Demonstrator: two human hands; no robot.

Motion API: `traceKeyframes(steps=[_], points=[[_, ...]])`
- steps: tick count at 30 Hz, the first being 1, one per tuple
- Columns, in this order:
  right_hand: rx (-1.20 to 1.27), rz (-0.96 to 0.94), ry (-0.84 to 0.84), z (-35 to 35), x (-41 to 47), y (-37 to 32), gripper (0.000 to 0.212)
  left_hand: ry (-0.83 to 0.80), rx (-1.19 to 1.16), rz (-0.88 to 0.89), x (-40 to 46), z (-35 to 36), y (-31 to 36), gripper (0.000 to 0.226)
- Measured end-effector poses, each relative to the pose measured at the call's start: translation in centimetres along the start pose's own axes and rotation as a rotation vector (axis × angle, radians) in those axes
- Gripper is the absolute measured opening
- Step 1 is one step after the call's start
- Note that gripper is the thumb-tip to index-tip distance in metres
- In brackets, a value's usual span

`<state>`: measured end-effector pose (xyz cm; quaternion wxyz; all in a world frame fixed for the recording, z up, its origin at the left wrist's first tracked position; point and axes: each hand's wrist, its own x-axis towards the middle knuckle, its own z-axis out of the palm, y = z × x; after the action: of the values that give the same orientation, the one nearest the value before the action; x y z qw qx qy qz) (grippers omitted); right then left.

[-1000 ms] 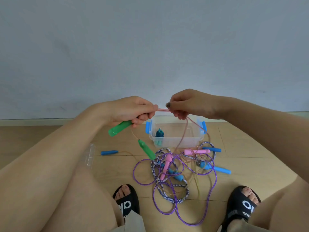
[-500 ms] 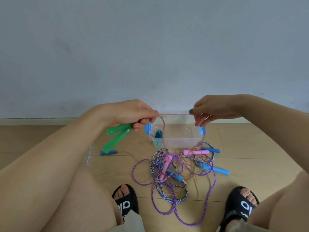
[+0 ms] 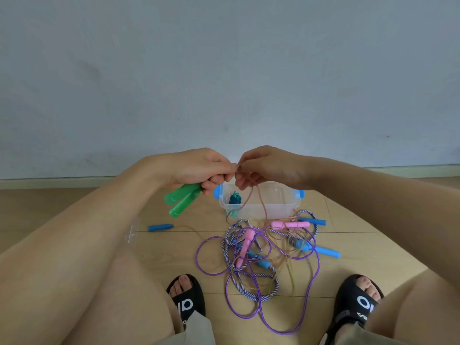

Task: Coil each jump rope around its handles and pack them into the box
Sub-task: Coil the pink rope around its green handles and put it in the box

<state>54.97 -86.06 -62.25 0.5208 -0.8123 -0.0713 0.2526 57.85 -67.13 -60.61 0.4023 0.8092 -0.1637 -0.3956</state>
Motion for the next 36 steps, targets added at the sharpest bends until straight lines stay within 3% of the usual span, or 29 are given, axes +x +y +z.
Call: traceKeyframes(steps=[12,21,28,31,36], points=[[-0.036,0.027,0.005,-2.4,-0.8,-0.4,0.022,-0.012,-0.057,0.017,-0.3,-0.7,-0.8,0.034],[-0.034,0.094,-0.043,-2.9,-1.1,-0.4,0.020,-0.006,0.065,0.010,0.1,-0.6,-0.9,0.034],[-0.131,0.011,0.012,-3.8,-0.9,-0.1,0.015,0.031,0.074,0.021,0.4,-0.1,-1.1,0.038],[-0.072,0.048,0.064,-5.1,-0.9,0.6,0.015,0.000,0.230,-0.020,-0.1,-0.4,-1.0,0.043],[-0.079,0.162,-0.033,-5.0,-1.3,1.3,0.018,-0.002,0.217,-0.015,-0.2,-0.5,-0.9,0.044]])
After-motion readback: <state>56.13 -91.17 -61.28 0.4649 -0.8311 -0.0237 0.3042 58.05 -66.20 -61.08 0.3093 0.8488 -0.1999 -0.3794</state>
